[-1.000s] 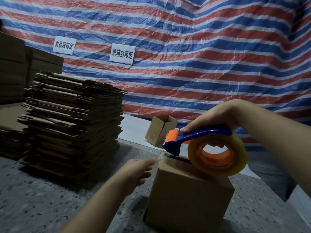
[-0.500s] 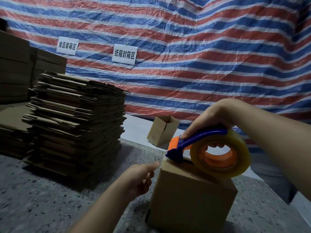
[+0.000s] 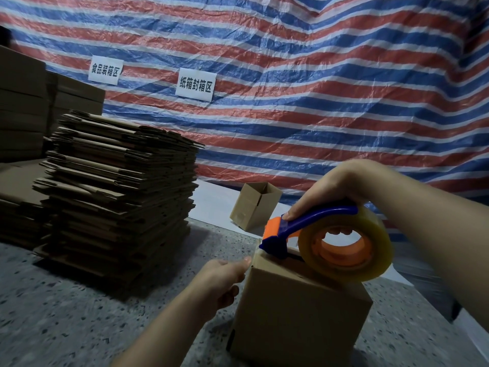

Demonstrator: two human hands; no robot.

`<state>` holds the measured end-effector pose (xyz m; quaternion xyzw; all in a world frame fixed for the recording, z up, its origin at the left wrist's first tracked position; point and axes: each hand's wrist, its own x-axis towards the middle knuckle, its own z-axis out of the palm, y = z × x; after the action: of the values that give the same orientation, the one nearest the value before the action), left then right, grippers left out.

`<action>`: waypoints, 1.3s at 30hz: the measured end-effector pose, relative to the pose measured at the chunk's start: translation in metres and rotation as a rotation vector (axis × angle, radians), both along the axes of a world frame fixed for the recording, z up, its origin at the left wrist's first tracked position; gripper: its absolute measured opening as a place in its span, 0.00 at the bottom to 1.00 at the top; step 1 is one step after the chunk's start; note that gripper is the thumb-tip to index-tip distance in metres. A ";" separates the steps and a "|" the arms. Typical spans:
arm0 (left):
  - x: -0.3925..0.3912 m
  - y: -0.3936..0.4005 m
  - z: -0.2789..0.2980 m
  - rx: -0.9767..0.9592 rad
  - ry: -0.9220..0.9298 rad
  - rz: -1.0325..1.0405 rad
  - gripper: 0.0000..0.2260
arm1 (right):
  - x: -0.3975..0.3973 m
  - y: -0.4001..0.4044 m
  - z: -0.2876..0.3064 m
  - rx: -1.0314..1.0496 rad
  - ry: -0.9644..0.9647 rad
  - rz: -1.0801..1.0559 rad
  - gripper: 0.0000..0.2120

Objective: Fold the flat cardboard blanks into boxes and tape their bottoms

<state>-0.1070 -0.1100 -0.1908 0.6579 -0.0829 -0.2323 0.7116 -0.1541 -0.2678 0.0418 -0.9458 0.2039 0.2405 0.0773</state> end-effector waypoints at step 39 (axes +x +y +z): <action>-0.012 0.008 0.024 0.220 -0.097 -0.059 0.31 | 0.002 0.002 -0.002 -0.012 0.022 0.016 0.25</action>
<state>-0.1187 -0.1025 -0.1665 0.7398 -0.1104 -0.2287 0.6230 -0.1521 -0.2658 0.0396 -0.9453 0.1985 0.2501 0.0672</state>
